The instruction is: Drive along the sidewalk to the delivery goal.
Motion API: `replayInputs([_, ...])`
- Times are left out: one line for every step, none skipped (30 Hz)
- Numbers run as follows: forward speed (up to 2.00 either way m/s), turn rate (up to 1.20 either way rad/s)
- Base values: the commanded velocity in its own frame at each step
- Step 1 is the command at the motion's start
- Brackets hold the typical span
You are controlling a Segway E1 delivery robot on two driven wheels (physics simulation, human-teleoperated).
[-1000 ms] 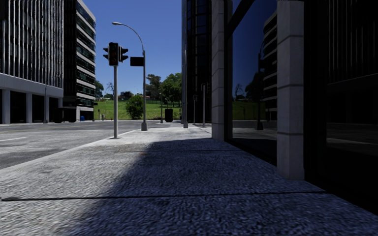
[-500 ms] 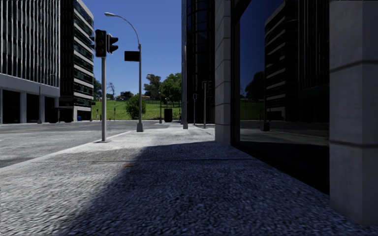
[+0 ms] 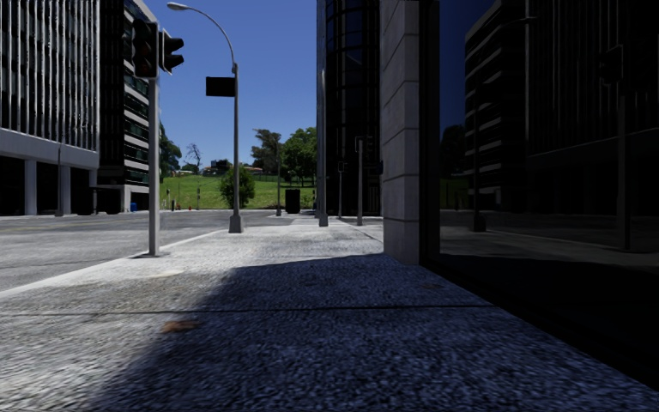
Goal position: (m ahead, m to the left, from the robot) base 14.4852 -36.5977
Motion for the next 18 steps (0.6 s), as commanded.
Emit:
replayInputs([2.00,0.30])
replayInputs([2.00,0.33])
replayInputs([2.00,0.33])
replayInputs([2.00,0.34])
replayInputs([2.00,0.35])
replayInputs([2.00,0.37])
replayInputs([2.00,0.37])
replayInputs([2.00,0.51])
replayInputs([2.00,0.55])
replayInputs([2.00,0.58])
replayInputs([2.00,0.58])
replayInputs([2.00,0.58])
replayInputs([2.00,0.59])
replayInputs([2.00,0.59])
replayInputs([2.00,0.59])
replayInputs([2.00,0.59])
replayInputs([2.00,0.59])
replayInputs([2.00,0.59])
